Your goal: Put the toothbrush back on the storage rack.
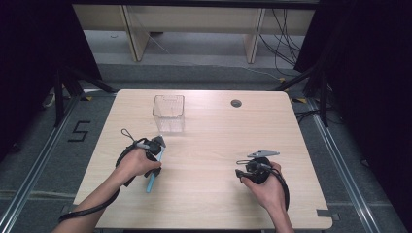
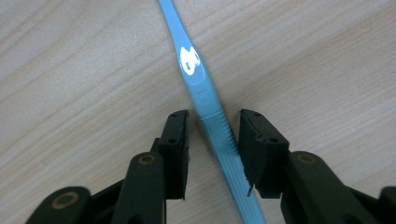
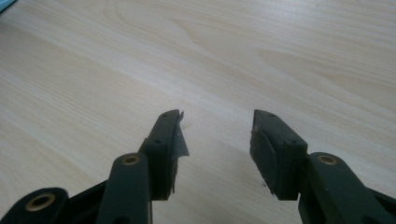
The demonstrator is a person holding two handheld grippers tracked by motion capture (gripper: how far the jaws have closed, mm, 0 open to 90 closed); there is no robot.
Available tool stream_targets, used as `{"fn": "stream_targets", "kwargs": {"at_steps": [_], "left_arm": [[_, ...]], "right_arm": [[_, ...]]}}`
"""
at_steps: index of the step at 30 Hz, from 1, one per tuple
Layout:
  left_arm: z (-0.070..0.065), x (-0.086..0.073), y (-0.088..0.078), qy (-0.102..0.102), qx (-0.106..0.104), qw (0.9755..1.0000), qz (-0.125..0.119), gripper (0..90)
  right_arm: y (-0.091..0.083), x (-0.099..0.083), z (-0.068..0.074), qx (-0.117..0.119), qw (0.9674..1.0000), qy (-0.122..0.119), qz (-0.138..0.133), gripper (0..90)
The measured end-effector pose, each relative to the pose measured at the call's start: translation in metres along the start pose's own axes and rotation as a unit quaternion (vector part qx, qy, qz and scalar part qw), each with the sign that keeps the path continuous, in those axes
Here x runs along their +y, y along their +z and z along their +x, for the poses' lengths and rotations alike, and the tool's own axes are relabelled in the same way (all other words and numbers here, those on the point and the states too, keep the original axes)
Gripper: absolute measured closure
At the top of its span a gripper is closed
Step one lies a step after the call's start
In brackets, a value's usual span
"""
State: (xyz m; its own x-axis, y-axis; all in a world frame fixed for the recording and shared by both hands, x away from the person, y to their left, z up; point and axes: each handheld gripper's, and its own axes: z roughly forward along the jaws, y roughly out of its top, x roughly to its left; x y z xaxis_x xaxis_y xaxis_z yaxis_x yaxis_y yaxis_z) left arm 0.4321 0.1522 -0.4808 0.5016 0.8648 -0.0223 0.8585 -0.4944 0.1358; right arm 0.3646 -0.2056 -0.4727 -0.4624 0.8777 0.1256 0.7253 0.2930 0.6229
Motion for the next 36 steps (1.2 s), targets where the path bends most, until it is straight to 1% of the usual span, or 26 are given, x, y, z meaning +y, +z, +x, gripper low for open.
{"fn": "stream_targets", "kwargs": {"at_steps": [1,3,6,7,8,11,12,13,14,15,16,17,19,20,21,24,25,26,28,29,30,31,32,34,35,36], "left_arm": [[-0.0003,-0.0003,0.0003,0.002,0.003,1.0,-0.002,66.0],[-0.0004,-0.0004,-0.0005,0.01,0.005,0.9999,0.002,68.0],[-0.0001,-0.0007,-0.0006,0.015,0.008,0.9998,0.006,70.2],[0.0005,-0.0002,-0.0018,0.02,0.01,0.9996,0.015,70.8],[0.0005,-0.0002,-0.0018,0.02,0.01,0.9996,0.015,71.3],[0.0008,-0.0006,-0.0011,0.023,0.011,0.9996,0.014,72.9],[0.0009,-0.0008,-0.0009,0.025,0.012,0.9995,0.014,74.1],[0.0011,-0.0005,-0.0017,0.03,0.013,0.9993,0.02,74.5],[0.0013,-0.001,-0.001,0.036,0.014,0.9991,0.017,75.1],[0.0013,-0.001,-0.001,0.036,0.014,0.9991,0.017,75.9],[0.001,-0.0009,-0.0014,0.038,0.014,0.999,0.019,76.6],[0.0003,-0.0012,-0.0012,0.038,0.012,0.9991,0.016,77.3],[0.0005,-0.0013,-0.0012,0.041,0.012,0.999,0.016,77.8],[0.0016,-0.0016,-0.0007,0.052,0.015,0.9985,0.012,77.8],[0.0009,-0.0025,-0.0006,0.051,0.013,0.9986,0.008,78.1],[0.0008,-0.0033,-0.0006,0.05,0.009,0.9987,0.003,78.1],[0.0014,-0.0036,-0.0009,0.053,0.008,0.9986,0.005,78.1],[0.0026,-0.0044,-0.0007,0.057,0.008,0.9983,0.0,78.2],[0.0026,-0.0048,-0.0006,0.056,0.004,0.9984,0.0,78.2],[0.0031,-0.005,-0.0008,0.059,0.005,0.9982,-0.001,78.2],[0.003,-0.0058,-0.0005,0.054,-0.003,0.9985,-0.003,78.2],[0.0036,-0.0059,-0.001,0.057,-0.004,0.9984,-0.006,78.2],[0.0036,-0.0059,-0.001,0.057,-0.004,0.9984,-0.006,78.2],[0.005,-0.0068,-0.003,0.052,-0.009,0.9984,-0.017,78.2],[0.005,-0.0068,-0.003,0.052,-0.009,0.9984,-0.017,78.2],[0.0059,-0.0068,-0.0049,0.054,-0.009,0.9983,-0.017,78.2]], "right_arm": [[0.0002,-0.0001,0.0002,-0.002,1.0,-0.001,-0.001,53.3],[-0.0001,0.0001,0.0009,-0.006,1.0,0.0,-0.002,53.2],[0.0,0.0001,0.0006,-0.002,1.0,-0.001,-0.002,53.3],[0.0002,-0.0001,-0.0001,-0.009,0.9999,-0.004,0.0,53.2],[-0.0001,0.0,0.0005,-0.002,1.0,-0.001,0.0,53.2],[0.0001,-0.0002,0.0004,-0.003,1.0,-0.001,-0.002,53.2],[0.0001,-0.0002,0.0006,-0.002,1.0,-0.001,-0.002,53.1],[0.0,-0.0003,0.0004,-0.002,1.0,-0.003,-0.001,53.1],[0.0001,-0.0003,0.0004,-0.001,1.0,-0.003,0.0,53.1],[0.0003,-0.0002,0.0002,-0.001,1.0,-0.005,-0.002,53.1],[-0.0006,-0.0003,0.0012,-0.002,1.0,0.0,0.002,53.1],[0.0003,-0.0003,0.0,-0.001,1.0,-0.007,-0.002,53.1],[0.0005,-0.0003,0.0001,-0.002,1.0,-0.005,-0.003,53.0],[0.0005,-0.0003,0.0001,-0.002,1.0,-0.005,-0.003,53.0],[0.0002,-0.0004,0.0,0.0,1.0,-0.002,0.001,53.1],[0.0007,-0.0007,-0.0004,0.002,1.0,-0.001,0.001,53.0],[0.0006,-0.0008,-0.0003,0.002,1.0,-0.002,0.0,53.0],[0.001,-0.0011,0.0003,-0.001,1.0,-0.002,-0.002,52.9],[0.0016,-0.0011,0.0002,0.0,1.0,0.001,0.0,52.9],[0.0012,-0.0011,0.001,-0.001,1.0,0.004,0.003,52.9],[0.0008,-0.001,0.0012,-0.002,1.0,0.003,0.005,52.8],[0.0013,-0.0014,0.0022,0.0,0.9999,0.01,0.002,52.8],[0.0014,-0.0013,0.0013,-0.002,1.0,0.005,0.001,52.8],[0.0021,-0.0016,0.0016,-0.002,1.0,0.009,0.001,52.7],[0.0025,-0.0015,0.0008,-0.003,1.0,0.002,-0.001,52.7],[0.0025,-0.0015,0.0008,-0.003,1.0,0.002,-0.001,52.7]]}}
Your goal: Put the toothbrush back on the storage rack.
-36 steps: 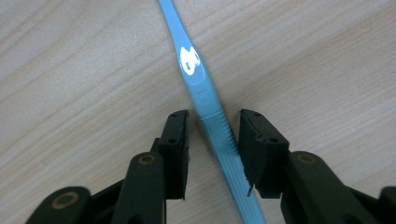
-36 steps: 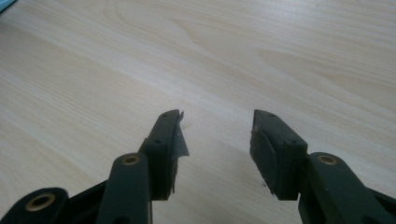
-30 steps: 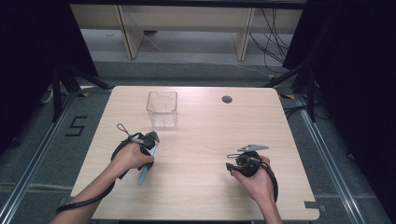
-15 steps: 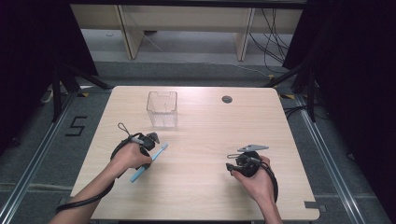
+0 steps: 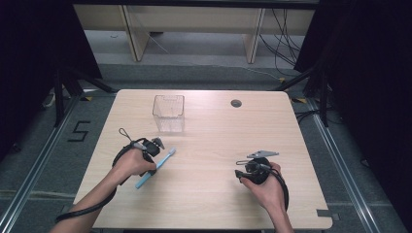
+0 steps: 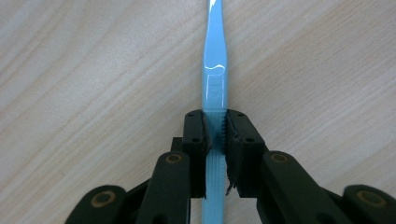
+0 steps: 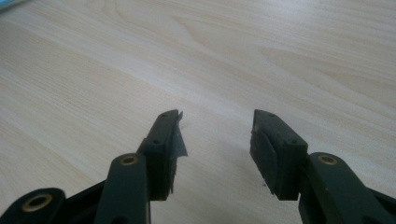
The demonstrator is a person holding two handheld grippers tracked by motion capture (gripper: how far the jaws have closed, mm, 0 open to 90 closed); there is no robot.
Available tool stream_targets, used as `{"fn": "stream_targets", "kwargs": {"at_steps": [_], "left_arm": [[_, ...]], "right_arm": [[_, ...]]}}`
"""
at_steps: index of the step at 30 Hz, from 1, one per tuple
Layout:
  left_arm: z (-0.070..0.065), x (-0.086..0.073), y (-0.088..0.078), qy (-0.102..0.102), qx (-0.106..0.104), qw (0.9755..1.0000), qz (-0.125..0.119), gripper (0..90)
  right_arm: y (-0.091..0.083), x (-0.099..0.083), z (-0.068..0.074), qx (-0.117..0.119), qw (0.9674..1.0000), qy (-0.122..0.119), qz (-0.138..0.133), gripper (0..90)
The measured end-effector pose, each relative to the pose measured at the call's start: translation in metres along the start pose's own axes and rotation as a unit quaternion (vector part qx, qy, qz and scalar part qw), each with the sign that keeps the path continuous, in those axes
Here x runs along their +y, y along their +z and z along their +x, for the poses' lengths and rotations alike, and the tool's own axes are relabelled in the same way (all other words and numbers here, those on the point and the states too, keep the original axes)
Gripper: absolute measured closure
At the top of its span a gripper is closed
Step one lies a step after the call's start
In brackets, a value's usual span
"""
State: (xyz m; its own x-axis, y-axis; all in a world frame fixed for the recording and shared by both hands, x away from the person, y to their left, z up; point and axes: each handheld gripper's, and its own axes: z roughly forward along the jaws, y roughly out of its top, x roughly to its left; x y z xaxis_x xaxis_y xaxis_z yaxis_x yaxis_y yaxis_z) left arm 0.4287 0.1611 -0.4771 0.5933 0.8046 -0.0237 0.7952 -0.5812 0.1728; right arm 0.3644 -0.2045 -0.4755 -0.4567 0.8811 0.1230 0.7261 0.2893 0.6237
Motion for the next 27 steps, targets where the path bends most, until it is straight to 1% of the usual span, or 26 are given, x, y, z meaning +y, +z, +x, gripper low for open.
{"fn": "stream_targets", "kwargs": {"at_steps": [1,2,4,5,6,11,12,13,15,17,18,19,20,21,22,24,25,26,27], "left_arm": [[0.002,0.0,-0.004,0.01,0.0,0.9999,0.005,78.2],[0.003,-0.001,-0.005,0.008,-0.001,1.0,-0.004,78.2],[0.004,-0.001,-0.007,0.01,0.0,0.9999,-0.005,78.2],[0.004,-0.002,-0.008,0.009,-0.002,0.9999,-0.012,78.2],[0.005,-0.003,-0.009,0.007,0.0,0.9996,-0.026,78.2],[0.007,-0.004,-0.013,0.009,-0.002,0.9996,-0.027,78.3],[0.006,-0.005,-0.013,0.006,-0.002,0.9996,-0.028,78.3],[0.007,-0.006,-0.014,0.008,0.0,0.9994,-0.033,78.3],[0.008,-0.006,-0.015,0.008,0.001,0.9994,-0.033,78.3],[0.011,-0.007,-0.016,0.021,0.003,0.9992,-0.035,78.3],[0.009,-0.008,-0.016,0.006,0.002,0.9992,-0.04,78.3],[0.011,-0.008,-0.017,0.016,0.004,0.9987,-0.048,78.3],[0.011,-0.009,-0.018,0.01,0.003,0.9985,-0.053,78.3],[0.011,-0.009,-0.018,0.01,0.003,0.9985,-0.053,78.3],[0.013,-0.01,-0.02,0.012,0.004,0.9981,-0.061,78.3],[0.014,-0.01,-0.021,0.014,0.003,0.9979,-0.063,78.3],[0.015,-0.011,-0.023,0.016,0.005,0.9975,-0.069,78.3],[0.015,-0.011,-0.023,0.016,0.005,0.9975,-0.069,78.3],[0.015,-0.012,-0.023,0.015,0.003,0.997,-0.076,78.3]], "right_arm": [[0.0,0.0,0.0,0.0,1.0,0.001,0.0,52.6],[0.0,0.0,0.0,0.0,1.0,0.001,-0.001,52.6],[0.0,0.0,0.0,0.0,1.0,0.001,-0.001,52.6],[0.0,0.0,0.0,-0.001,1.0,0.001,-0.002,52.6],[0.0,0.0,0.0,0.0,1.0,0.0,-0.001,52.5],[0.001,0.0,0.0,0.003,1.0,-0.006,-0.001,52.4],[0.0,0.0,0.0,0.001,1.0,-0.006,0.0,52.4],[0.001,0.0,0.001,0.002,1.0,-0.005,0.001,52.3],[0.001,0.0,0.0,0.005,1.0,-0.008,0.0,52.4],[0.001,0.0,0.0,0.004,1.0,-0.009,0.001,52.3],[0.001,0.0,0.0,0.002,0.9999,-0.011,0.001,52.3],[0.001,-0.001,0.002,0.002,1.0,0.0,0.006,52.3],[0.001,-0.001,0.002,0.001,1.0,-0.001,0.004,52.3],[0.001,-0.001,0.002,0.001,1.0,-0.001,0.004,52.3],[0.002,-0.001,0.0,0.004,1.0,-0.007,-0.002,52.2],[0.003,-0.001,0.0,0.005,1.0,-0.007,-0.002,52.2],[0.002,-0.001,0.002,0.0,1.0,-0.002,0.003,51.9],[0.002,-0.001,0.002,-0.002,1.0,-0.002,0.0,51.7],[0.002,-0.001,0.002,-0.004,1.0,-0.003,0.001,51.7]]}}
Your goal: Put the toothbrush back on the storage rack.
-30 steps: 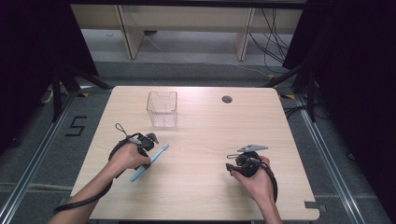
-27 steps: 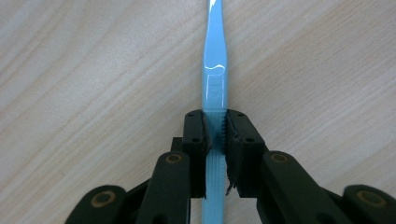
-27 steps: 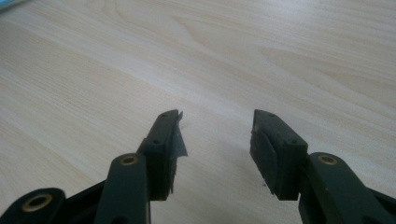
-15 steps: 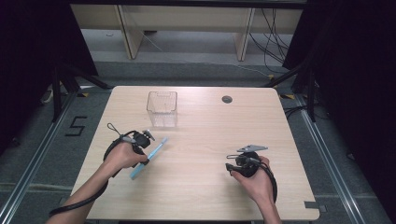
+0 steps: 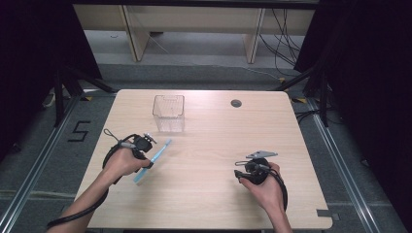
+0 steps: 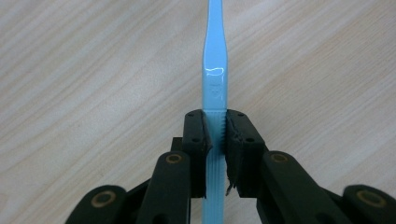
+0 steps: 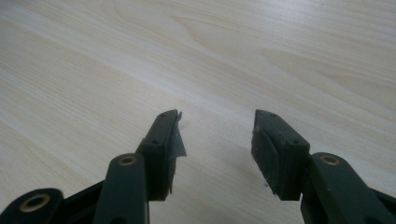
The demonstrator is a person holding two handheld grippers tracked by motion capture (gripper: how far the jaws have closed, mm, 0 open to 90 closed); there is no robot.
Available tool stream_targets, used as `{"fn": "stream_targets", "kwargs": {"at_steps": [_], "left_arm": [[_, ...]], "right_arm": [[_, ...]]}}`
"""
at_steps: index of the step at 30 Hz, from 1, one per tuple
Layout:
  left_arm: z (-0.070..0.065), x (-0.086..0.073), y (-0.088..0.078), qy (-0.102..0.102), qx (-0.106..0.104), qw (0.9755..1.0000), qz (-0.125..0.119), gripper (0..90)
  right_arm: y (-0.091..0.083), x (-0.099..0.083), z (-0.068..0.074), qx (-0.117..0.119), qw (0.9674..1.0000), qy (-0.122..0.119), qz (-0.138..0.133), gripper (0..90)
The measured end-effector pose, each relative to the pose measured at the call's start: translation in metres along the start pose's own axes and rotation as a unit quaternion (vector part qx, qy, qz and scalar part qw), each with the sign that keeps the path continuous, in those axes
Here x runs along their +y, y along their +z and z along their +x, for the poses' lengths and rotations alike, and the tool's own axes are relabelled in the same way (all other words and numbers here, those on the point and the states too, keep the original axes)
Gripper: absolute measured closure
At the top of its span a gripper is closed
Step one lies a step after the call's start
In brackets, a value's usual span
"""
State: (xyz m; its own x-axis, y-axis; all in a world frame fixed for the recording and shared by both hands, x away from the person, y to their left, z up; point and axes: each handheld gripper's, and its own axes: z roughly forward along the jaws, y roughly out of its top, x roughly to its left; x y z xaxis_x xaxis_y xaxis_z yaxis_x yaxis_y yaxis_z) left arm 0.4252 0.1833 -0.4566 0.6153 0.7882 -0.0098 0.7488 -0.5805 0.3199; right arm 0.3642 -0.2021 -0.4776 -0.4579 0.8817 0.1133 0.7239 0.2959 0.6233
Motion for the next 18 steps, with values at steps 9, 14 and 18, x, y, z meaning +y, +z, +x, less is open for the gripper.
{"fn": "stream_targets", "kwargs": {"at_steps": [9,14,18], "left_arm": [[0.0011,-0.0021,-0.0021,-0.004,-0.004,0.9997,-0.026,78.3],[0.0022,-0.0031,-0.0052,-0.004,-0.004,0.9993,-0.036,78.3],[0.004,-0.005,-0.0083,-0.004,-0.003,0.9984,-0.056,78.3]], "right_arm": [[0.0003,-0.0003,0.0002,0.0,1.0,0.001,0.0,51.5],[0.0005,-0.0005,-0.0002,0.0,1.0,-0.002,-0.002,51.5],[-0.0002,-0.0011,-0.0007,-0.002,1.0,-0.001,-0.003,51.4]]}}
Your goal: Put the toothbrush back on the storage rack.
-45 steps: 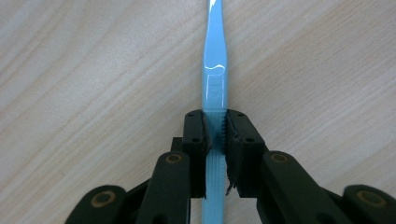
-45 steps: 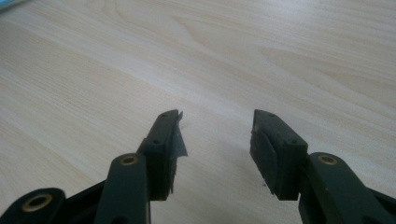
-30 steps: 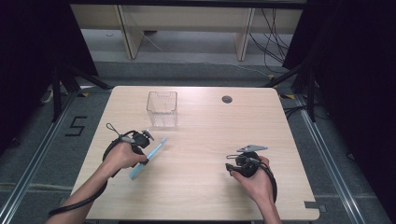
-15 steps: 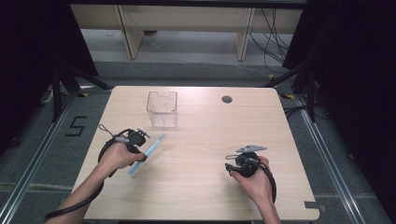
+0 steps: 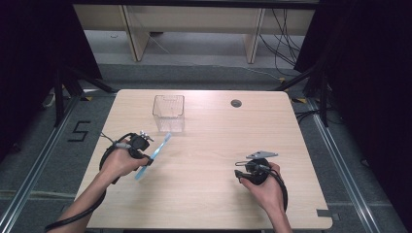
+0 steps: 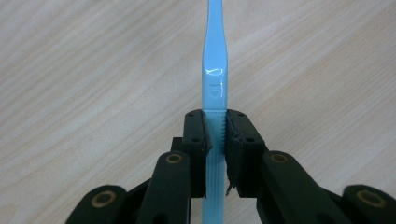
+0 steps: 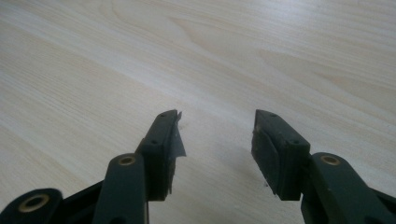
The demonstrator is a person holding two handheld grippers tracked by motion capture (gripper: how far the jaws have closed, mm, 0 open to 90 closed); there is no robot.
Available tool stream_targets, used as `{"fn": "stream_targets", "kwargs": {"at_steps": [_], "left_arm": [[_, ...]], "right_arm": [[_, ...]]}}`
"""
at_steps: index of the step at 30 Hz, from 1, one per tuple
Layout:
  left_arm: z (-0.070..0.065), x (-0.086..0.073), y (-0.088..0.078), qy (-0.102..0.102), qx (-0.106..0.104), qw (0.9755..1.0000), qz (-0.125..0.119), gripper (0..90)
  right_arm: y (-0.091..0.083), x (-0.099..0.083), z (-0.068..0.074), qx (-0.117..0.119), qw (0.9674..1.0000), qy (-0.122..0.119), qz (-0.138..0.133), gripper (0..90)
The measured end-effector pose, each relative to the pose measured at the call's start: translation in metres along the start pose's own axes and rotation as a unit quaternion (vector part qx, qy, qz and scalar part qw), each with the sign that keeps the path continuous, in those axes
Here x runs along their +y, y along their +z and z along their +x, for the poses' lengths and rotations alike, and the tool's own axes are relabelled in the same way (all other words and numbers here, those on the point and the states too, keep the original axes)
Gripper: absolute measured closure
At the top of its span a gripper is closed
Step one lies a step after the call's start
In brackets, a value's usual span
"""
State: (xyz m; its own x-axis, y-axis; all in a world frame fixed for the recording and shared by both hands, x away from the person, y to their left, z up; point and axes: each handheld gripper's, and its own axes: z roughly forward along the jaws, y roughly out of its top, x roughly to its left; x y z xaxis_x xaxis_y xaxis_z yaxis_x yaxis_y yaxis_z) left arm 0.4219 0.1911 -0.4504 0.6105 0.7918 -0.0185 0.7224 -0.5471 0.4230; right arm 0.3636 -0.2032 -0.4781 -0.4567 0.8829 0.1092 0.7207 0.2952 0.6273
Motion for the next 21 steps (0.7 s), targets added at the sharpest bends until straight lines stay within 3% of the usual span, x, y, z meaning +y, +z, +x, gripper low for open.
{"fn": "stream_targets", "kwargs": {"at_steps": [10,14,19,21], "left_arm": [[0.004,-0.006,-0.006,-0.01,-0.003,0.9992,-0.039,78.3],[0.005,-0.009,-0.005,-0.016,0.001,0.998,-0.06,78.3],[0.007,-0.011,-0.006,-0.017,-0.005,0.9979,-0.062,78.3],[0.008,-0.012,-0.006,-0.02,-0.001,0.997,-0.074,78.3]], "right_arm": [[0.003,0.0,-0.001,-0.003,0.9998,-0.013,-0.014,51.1],[0.002,-0.001,0.002,-0.002,1.0,0.003,-0.003,51.0],[0.002,-0.001,0.0,-0.006,0.9999,-0.007,-0.007,50.5],[0.002,-0.001,0.001,-0.007,0.9999,-0.006,-0.007,50.4]]}}
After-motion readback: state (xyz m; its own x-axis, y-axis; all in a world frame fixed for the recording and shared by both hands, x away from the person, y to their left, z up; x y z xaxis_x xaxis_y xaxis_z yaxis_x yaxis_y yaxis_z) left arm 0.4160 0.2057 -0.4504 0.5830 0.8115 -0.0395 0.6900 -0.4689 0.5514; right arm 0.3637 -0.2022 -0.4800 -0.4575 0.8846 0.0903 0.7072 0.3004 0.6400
